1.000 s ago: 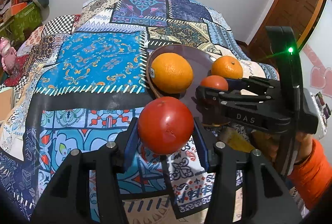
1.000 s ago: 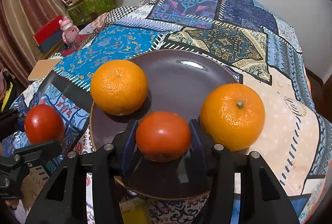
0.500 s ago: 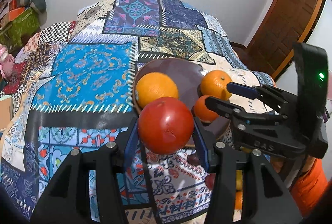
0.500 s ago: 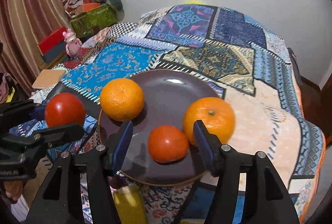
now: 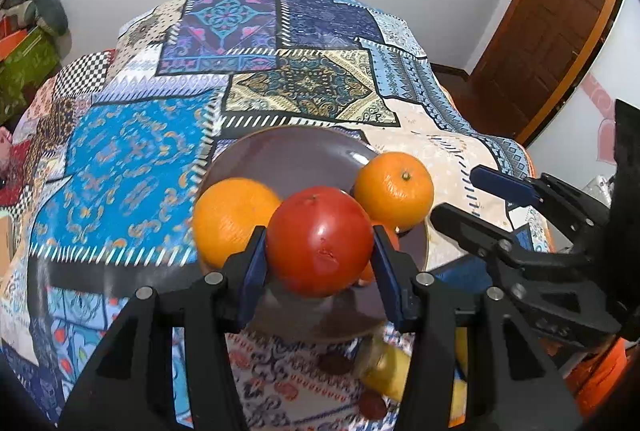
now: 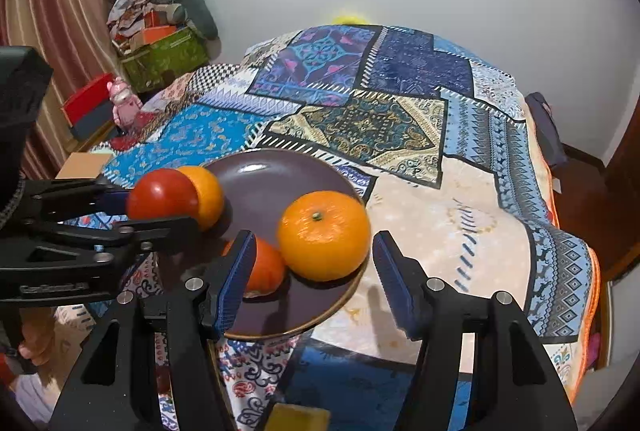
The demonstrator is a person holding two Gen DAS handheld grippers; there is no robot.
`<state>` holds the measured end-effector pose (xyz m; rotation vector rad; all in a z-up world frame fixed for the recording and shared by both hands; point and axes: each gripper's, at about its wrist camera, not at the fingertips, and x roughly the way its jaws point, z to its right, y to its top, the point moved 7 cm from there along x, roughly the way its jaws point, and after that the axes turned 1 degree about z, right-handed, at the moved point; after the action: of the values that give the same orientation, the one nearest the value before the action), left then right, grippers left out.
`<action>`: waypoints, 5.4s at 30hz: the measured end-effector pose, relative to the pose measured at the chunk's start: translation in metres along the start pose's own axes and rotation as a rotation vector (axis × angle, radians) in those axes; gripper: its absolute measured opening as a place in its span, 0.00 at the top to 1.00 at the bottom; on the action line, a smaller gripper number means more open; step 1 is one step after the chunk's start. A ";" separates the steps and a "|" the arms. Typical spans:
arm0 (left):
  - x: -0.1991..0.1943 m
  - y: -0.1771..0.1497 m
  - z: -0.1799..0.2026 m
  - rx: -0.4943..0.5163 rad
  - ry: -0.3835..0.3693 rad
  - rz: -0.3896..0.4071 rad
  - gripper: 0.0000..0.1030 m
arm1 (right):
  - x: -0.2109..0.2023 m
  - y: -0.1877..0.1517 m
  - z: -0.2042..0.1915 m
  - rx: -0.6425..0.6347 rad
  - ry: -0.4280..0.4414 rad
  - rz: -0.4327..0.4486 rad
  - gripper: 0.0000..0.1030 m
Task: Organize fruits
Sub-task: 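Carry both held tomatoes to the plate and lower them beside the oranges, then open both tools and withdraw them from the plate, then grasp a yellow bamboo shoot with the right tool while the left tool grasps another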
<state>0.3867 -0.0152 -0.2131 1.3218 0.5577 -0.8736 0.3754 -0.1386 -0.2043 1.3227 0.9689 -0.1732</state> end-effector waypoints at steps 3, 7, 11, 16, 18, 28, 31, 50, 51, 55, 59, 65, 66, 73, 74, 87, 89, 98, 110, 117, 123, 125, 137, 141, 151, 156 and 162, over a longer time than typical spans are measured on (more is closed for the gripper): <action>0.009 0.009 0.005 0.020 0.012 0.001 0.51 | -0.002 0.001 0.007 0.016 0.006 0.015 0.45; 0.028 0.018 0.007 0.022 0.010 -0.024 0.51 | -0.001 0.000 0.015 0.034 0.010 0.023 0.45; 0.041 0.026 0.009 0.024 0.011 -0.035 0.51 | 0.002 -0.001 0.022 0.049 0.010 0.021 0.45; 0.055 0.026 0.008 0.018 0.006 -0.066 0.51 | 0.006 -0.002 0.027 0.050 0.007 0.021 0.44; 0.055 0.025 0.009 0.025 0.011 -0.056 0.51 | 0.007 -0.002 0.028 0.050 0.010 0.024 0.45; 0.050 0.025 0.007 0.044 0.035 -0.022 0.51 | 0.019 0.000 0.029 0.060 0.019 0.017 0.45; 0.045 0.025 0.006 0.030 0.020 -0.017 0.51 | 0.018 -0.002 0.029 0.060 0.019 0.015 0.45; -0.054 -0.029 0.024 0.058 0.030 0.054 0.44 | -0.039 -0.025 0.000 0.045 0.014 0.020 0.45; -0.056 -0.034 0.023 0.057 0.034 0.052 0.43 | -0.041 -0.028 -0.002 0.044 0.016 0.016 0.45; -0.065 -0.059 0.017 0.028 0.031 0.030 0.42 | -0.050 -0.045 -0.012 0.033 0.007 0.002 0.45; -0.069 -0.078 0.012 -0.002 0.030 0.009 0.42 | -0.052 -0.062 -0.018 0.056 0.032 -0.022 0.45; -0.076 -0.101 0.008 -0.005 0.043 0.004 0.42 | -0.047 -0.096 -0.022 0.088 0.044 -0.072 0.45; -0.076 -0.104 0.009 -0.001 0.047 0.004 0.42 | -0.047 -0.101 -0.022 0.084 0.031 -0.078 0.45; -0.071 -0.121 0.021 0.015 0.032 -0.014 0.42 | -0.045 -0.118 -0.013 0.106 0.001 -0.099 0.45; -0.070 -0.123 0.022 0.013 0.028 -0.018 0.42 | -0.046 -0.118 -0.012 0.109 0.001 -0.099 0.45; -0.057 -0.131 0.036 0.007 0.001 -0.045 0.42 | -0.036 -0.131 -0.008 0.135 0.033 -0.124 0.57; -0.056 -0.131 0.037 0.005 -0.001 -0.047 0.42 | -0.034 -0.131 -0.009 0.136 0.030 -0.123 0.57; -0.052 -0.131 0.046 0.002 -0.014 -0.057 0.42 | -0.033 -0.129 -0.010 0.118 0.049 -0.110 0.64; -0.034 -0.128 0.082 -0.018 -0.119 -0.110 0.44 | -0.050 -0.122 0.007 0.145 0.026 -0.063 0.65; -0.018 -0.130 0.085 -0.048 -0.125 -0.147 0.49 | -0.051 -0.124 0.018 0.145 0.019 -0.073 0.65; -0.008 -0.122 0.080 -0.090 -0.100 -0.149 0.43 | -0.044 -0.132 0.015 0.136 0.017 -0.087 0.66; -0.002 -0.119 0.080 -0.098 -0.087 -0.147 0.40 | -0.045 -0.132 0.015 0.131 0.017 -0.087 0.66; 0.025 -0.114 0.089 -0.049 -0.029 -0.170 0.34 | -0.051 -0.148 0.018 0.109 -0.007 -0.128 0.65; 0.027 -0.115 0.094 -0.007 0.012 -0.154 0.34 | -0.049 -0.149 0.023 0.145 0.004 -0.128 0.66; 0.013 -0.112 0.107 0.118 -0.022 -0.119 0.58 | -0.054 -0.148 0.030 0.181 0.006 -0.111 0.67; 0.020 -0.113 0.104 0.121 -0.029 -0.153 0.57 | -0.052 -0.149 0.033 0.192 0.004 -0.115 0.66; 0.034 -0.118 0.112 0.148 0.020 -0.185 0.54 | -0.050 -0.149 0.032 0.191 -0.004 -0.117 0.66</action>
<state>0.2978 -0.1338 -0.2883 1.4295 0.6485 -1.0714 0.2689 -0.2305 -0.2820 1.4394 1.0473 -0.3657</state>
